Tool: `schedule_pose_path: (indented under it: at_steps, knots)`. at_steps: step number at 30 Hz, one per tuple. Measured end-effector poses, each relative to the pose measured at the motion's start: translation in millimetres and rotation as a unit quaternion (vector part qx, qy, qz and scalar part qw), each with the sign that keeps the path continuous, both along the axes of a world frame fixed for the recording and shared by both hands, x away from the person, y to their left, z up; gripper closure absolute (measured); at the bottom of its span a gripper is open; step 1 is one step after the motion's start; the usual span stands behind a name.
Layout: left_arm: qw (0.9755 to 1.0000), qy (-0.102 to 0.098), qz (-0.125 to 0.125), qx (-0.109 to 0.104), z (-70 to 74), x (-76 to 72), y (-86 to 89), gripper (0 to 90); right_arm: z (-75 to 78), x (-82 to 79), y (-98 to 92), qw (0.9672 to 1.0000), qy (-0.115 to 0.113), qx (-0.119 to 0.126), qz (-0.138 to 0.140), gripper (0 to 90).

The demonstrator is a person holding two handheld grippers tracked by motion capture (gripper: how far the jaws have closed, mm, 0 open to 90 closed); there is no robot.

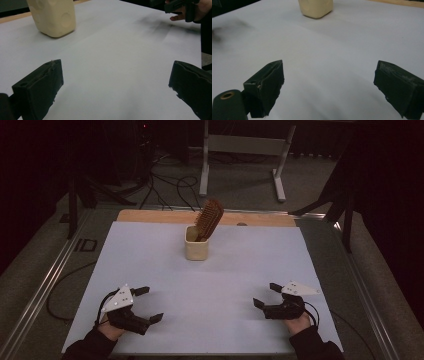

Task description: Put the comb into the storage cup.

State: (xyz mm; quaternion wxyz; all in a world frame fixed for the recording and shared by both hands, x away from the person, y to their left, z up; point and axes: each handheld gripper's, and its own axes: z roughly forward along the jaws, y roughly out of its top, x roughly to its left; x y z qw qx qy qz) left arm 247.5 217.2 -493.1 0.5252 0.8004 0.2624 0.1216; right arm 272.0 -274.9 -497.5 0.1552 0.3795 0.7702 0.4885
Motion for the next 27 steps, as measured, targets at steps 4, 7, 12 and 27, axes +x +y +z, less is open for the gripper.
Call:
schedule_pose_path:
  at_steps: [4, 7, 12, 27]
  knots:
    - [1.0000, -0.002, 0.001, -0.001, 0.2, -0.6, -0.4, 0.0, -2.0, -8.2, -2.8, 0.9999, -0.005, -0.008, -0.005, 9.0]
    - [1.0000, -0.002, 0.002, 0.001, 0.0, -0.6, -0.5, 0.0, -5.1, -11.9, -5.0, 0.9997, -0.011, -0.022, -0.007, 9.0]
    - [1.0000, 0.001, 0.000, 0.001, -1.1, -0.1, -0.7, 0.0, -9.2, -9.3, -7.0, 0.9991, -0.017, -0.040, -0.006, 9.0]
    - [1.0000, 0.001, 0.000, 0.006, -1.9, 0.3, -2.4, 0.0, -8.6, -7.9, -6.0, 0.9993, -0.016, -0.033, -0.003, 9.0]
